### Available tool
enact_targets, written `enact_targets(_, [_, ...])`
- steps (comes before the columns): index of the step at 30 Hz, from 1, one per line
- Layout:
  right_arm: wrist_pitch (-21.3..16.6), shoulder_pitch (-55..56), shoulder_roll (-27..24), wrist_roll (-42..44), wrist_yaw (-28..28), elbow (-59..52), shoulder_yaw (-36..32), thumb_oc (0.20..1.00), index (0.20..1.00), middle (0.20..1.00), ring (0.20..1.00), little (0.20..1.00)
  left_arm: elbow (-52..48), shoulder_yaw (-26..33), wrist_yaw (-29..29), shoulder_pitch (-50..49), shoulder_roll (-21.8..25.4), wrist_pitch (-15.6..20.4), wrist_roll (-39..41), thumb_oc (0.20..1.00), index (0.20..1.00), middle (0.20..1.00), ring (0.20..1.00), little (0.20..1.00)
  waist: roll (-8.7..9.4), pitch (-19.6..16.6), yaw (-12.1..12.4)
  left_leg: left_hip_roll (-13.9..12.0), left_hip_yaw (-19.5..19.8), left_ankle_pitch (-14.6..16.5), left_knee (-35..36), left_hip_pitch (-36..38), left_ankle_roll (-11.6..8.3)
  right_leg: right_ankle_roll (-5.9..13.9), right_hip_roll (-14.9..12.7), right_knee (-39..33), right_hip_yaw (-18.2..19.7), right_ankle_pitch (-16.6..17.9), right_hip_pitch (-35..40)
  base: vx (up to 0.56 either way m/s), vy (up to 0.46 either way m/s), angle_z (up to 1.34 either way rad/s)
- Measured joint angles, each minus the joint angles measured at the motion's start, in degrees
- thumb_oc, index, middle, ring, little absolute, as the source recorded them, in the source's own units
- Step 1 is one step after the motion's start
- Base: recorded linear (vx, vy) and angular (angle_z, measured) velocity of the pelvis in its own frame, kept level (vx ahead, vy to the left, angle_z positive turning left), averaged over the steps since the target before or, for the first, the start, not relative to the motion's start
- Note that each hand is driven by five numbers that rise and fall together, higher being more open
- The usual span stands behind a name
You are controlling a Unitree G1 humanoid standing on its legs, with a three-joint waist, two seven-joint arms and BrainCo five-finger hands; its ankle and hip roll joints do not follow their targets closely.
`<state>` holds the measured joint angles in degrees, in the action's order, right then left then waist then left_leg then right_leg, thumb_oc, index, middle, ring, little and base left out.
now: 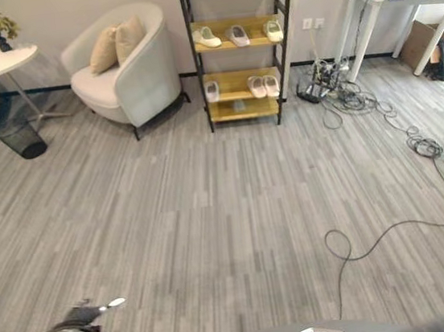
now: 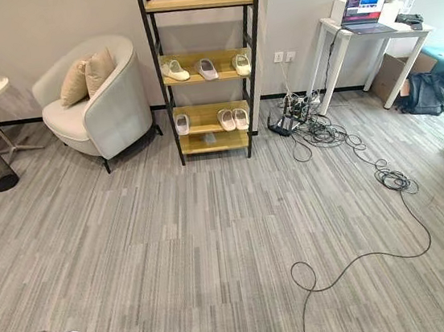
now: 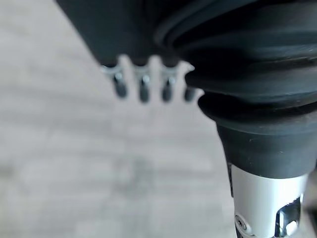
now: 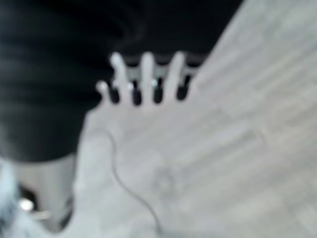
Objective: Arrange the slippers neatly on the shoe rack.
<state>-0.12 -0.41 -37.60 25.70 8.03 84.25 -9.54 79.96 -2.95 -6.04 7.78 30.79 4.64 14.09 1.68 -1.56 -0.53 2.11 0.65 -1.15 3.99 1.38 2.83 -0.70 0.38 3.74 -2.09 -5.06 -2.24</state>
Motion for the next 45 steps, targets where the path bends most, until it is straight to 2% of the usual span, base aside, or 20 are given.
enact_targets(7, [-0.33, -0.42, 14.64, 0.54, -1.3, -2.51, 7.26, 1.0, 1.0, 1.0, 1.0, 1.0, 0.03, -6.15, 0.52, -0.36, -13.25, 0.14, -0.22, 1.0, 1.0, 1.0, 1.0, 1.0, -3.28, 2.24, -0.37, -0.25, -0.13, 0.5, -0.18, 0.11, -0.77, -0.16, 0.06, 0.69, 0.02, -0.72, 0.0, 0.05, -0.11, 0.01])
enact_targets(11, [-0.43, 0.03, 16.45, 0.42, -1.58, -3.67, 8.26, 1.0, 1.0, 1.0, 1.0, 1.0, -0.27, -6.18, 1.68, -1.06, -14.26, 0.53, -0.22, 1.0, 1.0, 1.0, 1.0, 1.0, -2.06, 3.12, -0.76, -0.58, 0.27, 1.81, -3.3, -0.41, -2.61, -1.46, 0.53, 4.34, 1.29, -2.96, -1.23, 0.01, -0.202, -0.12])
enact_targets(14, [-1.32, -2.47, 17.69, -0.3, -2.67, -5.9, 13.21, 1.0, 1.0, 1.0, 1.0, 1.0, -2.72, -10.16, 2.76, 1.39, -11.69, 0.91, -2.44, 1.0, 1.0, 1.0, 1.0, 1.0, 2.82, 7.87, 0.16, -0.1, -0.17, 2.4, -35.75, -16.82, -8.6, -5.65, 0.73, 10.5, 2.99, -5.57, -4.1, 0.08, -0.167, -0.17])
enact_targets(16, [-1.56, -5.59, 16.61, -2.43, -4.01, -5.78, 17.24, 1.0, 1.0, 1.0, 1.0, 1.0, -4.26, -11.11, 3.05, 1.83, -12.82, 0.76, -2.43, 1.0, 1.0, 1.0, 1.0, 1.0, 2.11, 10.17, 1.43, -0.76, 1.18, 1.5, -46.74, -24.97, -6.34, -6.18, 2.53, 9.81, 3.34, -5.28, -2.42, 0.41, 0.016, -0.39])
enact_targets(17, [-1.53, -6.66, 16.51, -2.56, -4.28, -5.77, 18.17, 1.0, 1.0, 1.0, 1.0, 1.0, -4.84, -12.26, 3.6, 2.69, -13.43, 0.79, -2.4, 1.0, 1.0, 1.0, 1.0, 1.0, 1.77, 10.84, 1.51, -0.67, 1.64, 1.94, -42.77, -26.19, -5.71, -6.02, 3.02, 8.96, 3.1, -5.23, -2.06, 0.55, 0.079, -0.27])
enact_targets(19, [-2.02, -7.23, 16.82, -5.01, -5.08, -6.88, 19.34, 1.0, 1.0, 1.0, 1.0, 1.0, -6.39, -12.97, 4.08, 1.34, -16.25, 1.77, -2.35, 1.0, 1.0, 1.0, 1.0, 1.0, -1.51, 10.35, 2.3, -0.33, 4.87, -0.12, -11.68, -23.2, -8.03, -2.88, 4.65, 1.37, 2.63, -6.16, 1.56, 0.48, 0.069, -0.45])
enact_targets(20, [-1.82, -9.25, 16.46, -8.21, -5.27, -4.5, 18.07, 1.0, 1.0, 1.0, 1.0, 1.0, -6.78, -12.24, 4.02, 2.25, -17.76, 2.31, -2.37, 1.0, 1.0, 1.0, 1.0, 1.0, -4.44, 12.0, 5.59, -1.77, 11.11, -2.08, 1.63, -21.77, -9.21, -4.95, 5.79, 3.52, 1.88, -4.23, 0.55, 0.73, 0.179, -0.97])
enact_targets(22, [-1.94, -6.78, 16.23, -10.5, -6.11, -4.0, 16.68, 1.0, 1.0, 1.0, 1.0, 1.0, -1.93, -11.24, 4.2, -1.34, -17.9, 0.89, -2.57, 1.0, 1.0, 1.0, 1.0, 1.0, -2.32, 8.42, 6.25, 2.38, 8.62, -1.87, -8.31, -18.91, -5.95, -4.68, 2.42, 0.78, 5.05, -6.76, 6.35, 0.69, 0.197, -1.05])
enact_targets(23, [-2.44, -5.11, 16.26, -10.84, -6.1, -4.66, 17.07, 1.0, 1.0, 1.0, 1.0, 1.0, -1.52, -8.92, 4.97, -2.97, -17.84, 0.8, -2.99, 1.0, 1.0, 1.0, 1.0, 1.0, 0.02, 6.41, 5.52, 5.22, 4.88, -0.39, -11.76, -15.64, -2.04, -0.64, -0.7, 3.64, 5.03, -7.21, 7.14, 0.46, 0.108, -0.9])
enact_targets(24, [-2.65, -5.15, 14.51, -10.91, -6.09, -6.19, 17.41, 1.0, 1.0, 1.0, 1.0, 1.0, -1.62, -8.78, 5.13, -3.71, -18.71, 0.81, -3.63, 1.0, 1.0, 1.0, 1.0, 1.0, -3.94, 5.4, 4.21, 2.03, 4.21, 0.39, -7.7, -9.36, -0.57, 1.96, 2.31, 15.1, 3.92, -7.33, 3.16, 0.46, 0.098, -0.73])
enact_targets(25, [-2.63, -4.23, 15.18, -11.2, -6.85, -8.56, 18.67, 1.0, 1.0, 1.0, 1.0, 1.0, -1.76, -10.16, 5.39, -3.01, -17.38, 0.97, -3.79, 1.0, 1.0, 1.0, 1.0, 1.0, -4.28, 4.53, 2.28, 1.08, 4.01, 0.42, -4.97, -5.26, 1.12, 4.58, 1.9, 31.01, 2.54, -7.19, -3.46, 0.49, 0.086, -0.4])
enact_targets(27, [-2.39, -3.44, 16.74, -12.65, -6.85, -11.33, 20.25, 1.0, 1.0, 1.0, 1.0, 1.0, -3.63, -11.68, 6.32, -1.39, -14.86, 1.28, -4.19, 1.0, 1.0, 1.0, 1.0, 1.0, -1.73, 4.69, 0.35, 2.75, 3.05, 3.71, -4.8, -1.45, 3.8, 5.43, -6.8, 53.15, -1.85, -5.5, -15.96, 0.46, 0.015, -0.19])
enact_targets(29, [-2.4, -2.92, 17.22, -13.58, -7.16, -13.59, 20.88, 1.0, 1.0, 1.0, 1.0, 1.0, -3.76, -11.5, 6.46, 1.25, -14.84, 1.51, -4.11, 1.0, 1.0, 1.0, 1.0, 1.0, -2.36, 4.72, -0.19, 3.24, 3.79, 6.91, -5.17, 2.53, 3.47, 4.47, -10.87, 42.98, 0.44, -6.0, -19.11, 0.55, -0.135, -0.11])
enact_targets(31, [-2.82, -2.38, 17.66, -13.63, -7.04, -14.77, 21.96, 1.0, 1.0, 1.0, 1.0, 1.0, -2.81, -8.11, 6.88, 2.63, -14.47, 2.01, -4.09, 1.0, 1.0, 1.0, 1.0, 1.0, -3.73, 5.47, -1.53, 1.48, 5.0, 9.88, -4.9, 6.3, 1.03, 4.71, -8.06, 23.49, 0.25, -5.38, -19.5, 0.49, -0.212, 0.26])
enact_targets(33, [-2.79, -1.44, 18.18, -13.76, -7.08, -12.9, 22.95, 1.0, 1.0, 1.0, 1.0, 1.0, -2.18, -5.72, 8.04, 2.43, -14.1, 2.29, -4.06, 1.0, 1.0, 1.0, 1.0, 1.0, -3.44, 5.39, -2.5, 0.28, 6.34, 11.35, -5.34, 9.56, -1.7, 3.83, -2.38, 4.74, 1.01, 2.41, -19.37, 0.5, -0.243, 0.67])
enact_targets(36, [-2.35, 2.08, 18.8, -14.28, -7.16, -7.34, 19.68, 1.0, 1.0, 1.0, 1.0, 1.0, -1.7, -6.96, 8.53, 0.42, -15.88, 2.28, -4.08, 1.0, 1.0, 1.0, 1.0, 1.0, -2.19, 4.18, -3.39, -0.1, 9.39, 12.67, -5.2, 16.42, -4.11, 0.17, -0.26, 2.65, 0.24, 12.22, -16.68, 0.32, -0.228, 1.1])
enact_targets(39, [-1.56, 1.53, 18.34, -13.6, -7.14, -7.09, 18.54, 1.0, 1.0, 1.0, 1.0, 1.0, -1.98, -7.06, 8.51, -2.0, -18.68, 2.11, -3.79, 1.0, 1.0, 1.0, 1.0, 1.0, -2.33, 3.53, 0.02, -1.06, 10.78, 8.67, -28.3, 7.53, -7.69, -5.3, 1.56, -1.95, 0.25, 10.51, -7.41, 0.21, -0.269, 0.4])
enact_targets(40, [-1.98, 0.29, 17.8, -12.81, -7.09, -8.39, 18.05, 1.0, 1.0, 1.0, 1.0, 1.0, -3.36, -6.93, 8.49, 0.02, -18.8, 2.29, -3.29, 1.0, 1.0, 1.0, 1.0, 1.0, -1.71, 4.25, 0.78, -0.57, 9.35, 2.96, -48.48, -4.45, -11.17, -6.65, 1.44, -2.74, -1.16, 9.09, -6.46, 0.19, -0.201, 0.61])
enact_targets(42, [-2.08, -4.09, 18.75, -12.56, -7.19, -7.84, 18.94, 1.0, 1.0, 1.0, 1.0, 1.0, -4.46, -6.44, 8.54, 1.6, -17.44, 2.37, -2.13, 1.0, 1.0, 1.0, 1.0, 1.0, 1.19, 6.79, 1.95, -2.62, 2.06, 3.99, -59.06, -13.72, -7.46, -6.99, 1.07, -3.95, -1.76, 8.78, -1.59, 0.27, -0.119, 0.23])
enact_targets(45, [-3.44, -6.55, 19.22, -11.47, -7.24, -8.99, 20.67, 1.0, 1.0, 1.0, 1.0, 1.0, -4.7, -5.73, 8.64, 0.08, -15.82, 2.33, -0.25, 1.0, 1.0, 1.0, 1.0, 1.0, 4.33, 6.97, 0.94, -6.96, -5.23, 5.38, -39.92, -17.65, -5.6, -6.78, 0.86, -7.93, -4.42, 5.07, 6.41, 0.28, 0.041, 0.34])
